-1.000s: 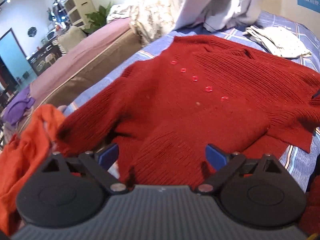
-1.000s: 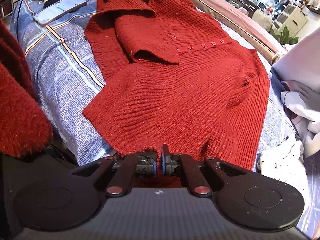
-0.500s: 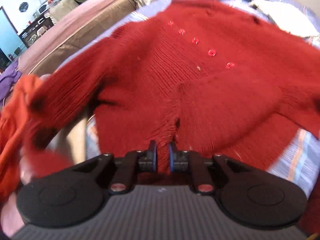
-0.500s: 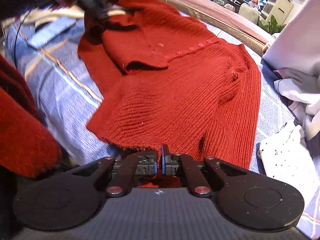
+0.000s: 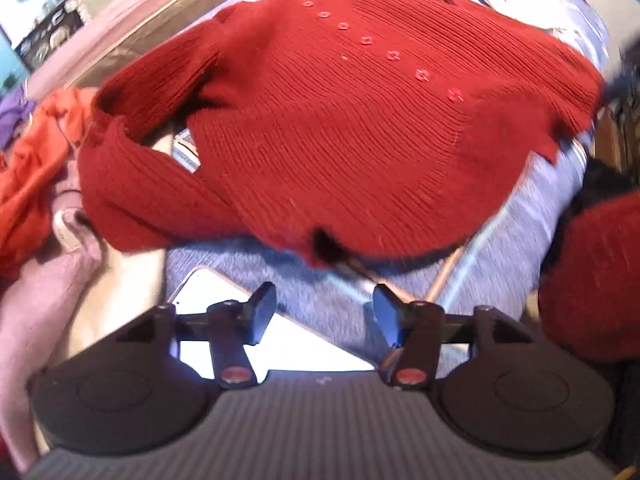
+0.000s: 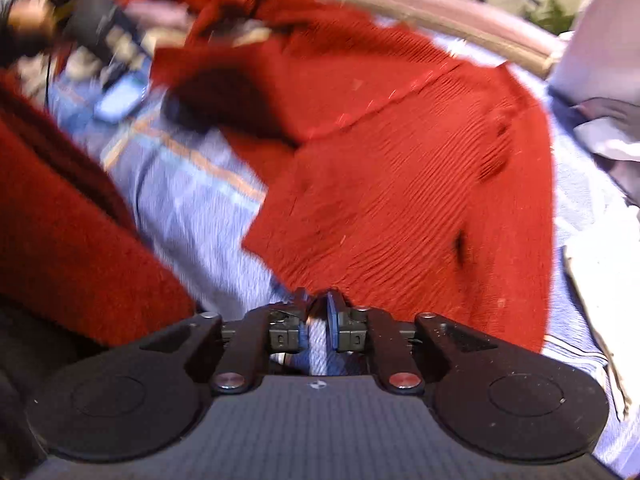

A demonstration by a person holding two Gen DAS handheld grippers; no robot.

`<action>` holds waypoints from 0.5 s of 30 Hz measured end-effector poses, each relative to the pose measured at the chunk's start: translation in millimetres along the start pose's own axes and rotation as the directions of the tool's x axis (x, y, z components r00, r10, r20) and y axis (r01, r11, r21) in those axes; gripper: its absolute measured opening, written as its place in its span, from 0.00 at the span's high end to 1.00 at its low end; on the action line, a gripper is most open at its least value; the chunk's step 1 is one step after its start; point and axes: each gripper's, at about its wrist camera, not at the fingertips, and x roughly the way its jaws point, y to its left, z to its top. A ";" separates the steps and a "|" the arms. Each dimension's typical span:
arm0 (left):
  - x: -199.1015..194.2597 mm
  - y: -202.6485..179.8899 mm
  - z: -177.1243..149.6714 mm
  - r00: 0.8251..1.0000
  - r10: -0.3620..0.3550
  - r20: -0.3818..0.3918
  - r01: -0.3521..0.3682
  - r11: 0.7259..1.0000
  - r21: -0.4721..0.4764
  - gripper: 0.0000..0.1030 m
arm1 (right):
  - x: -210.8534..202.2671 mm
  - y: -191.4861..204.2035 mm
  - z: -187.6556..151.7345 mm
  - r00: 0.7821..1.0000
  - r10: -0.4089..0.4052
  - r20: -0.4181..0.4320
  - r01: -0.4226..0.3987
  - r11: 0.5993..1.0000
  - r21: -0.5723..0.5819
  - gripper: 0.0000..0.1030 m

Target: Fold small clothes

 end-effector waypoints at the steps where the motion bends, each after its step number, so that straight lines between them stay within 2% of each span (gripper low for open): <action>1: -5.8 0.2 -0.5 1.000 0.002 -0.007 -0.002 1.000 0.001 0.48 | -11.3 -3.2 0.1 0.999 -0.022 0.046 0.021 0.999 0.031 0.55; 2: -14.8 1.0 1.7 1.000 0.006 0.010 -0.006 1.000 -0.005 0.48 | -20.9 -9.5 0.4 0.995 -0.055 0.080 0.049 0.997 0.067 0.43; 3: -24.2 1.6 5.4 0.999 0.002 0.053 -0.001 1.000 -0.016 0.48 | -28.3 -16.9 0.0 0.990 -0.100 0.100 0.089 0.991 0.104 0.16; 4: -34.4 2.8 10.7 0.994 -0.010 0.110 0.014 0.999 -0.033 0.44 | -33.0 -23.9 -0.7 0.983 -0.148 0.105 0.134 0.982 0.132 0.10; 5: -42.7 3.2 17.3 0.985 -0.021 0.172 0.030 0.998 -0.049 0.39 | -36.6 -31.3 -2.1 0.974 -0.199 0.110 0.181 0.971 0.154 0.11; 7: -49.2 -1.4 36.6 0.965 -0.025 0.259 0.043 0.997 -0.062 0.14 | -40.5 -47.2 -7.4 0.954 -0.282 0.102 0.257 0.944 0.207 0.11; 9: -40.0 -16.4 59.5 0.956 -0.009 0.292 0.023 0.999 -0.043 0.13 | -42.0 -64.8 -16.1 0.945 -0.318 0.072 0.287 0.916 0.279 0.11; 13: -8.6 -59.3 98.7 0.942 -0.040 0.332 0.021 0.998 0.059 0.14 | -46.5 -89.5 -47.0 0.944 -0.327 0.032 0.286 0.864 0.414 0.14; 15: 6.9 -80.2 112.1 0.940 -0.052 0.337 0.027 0.997 0.079 0.13 | -45.7 -93.4 -59.0 0.952 -0.306 0.020 0.267 0.858 0.439 0.15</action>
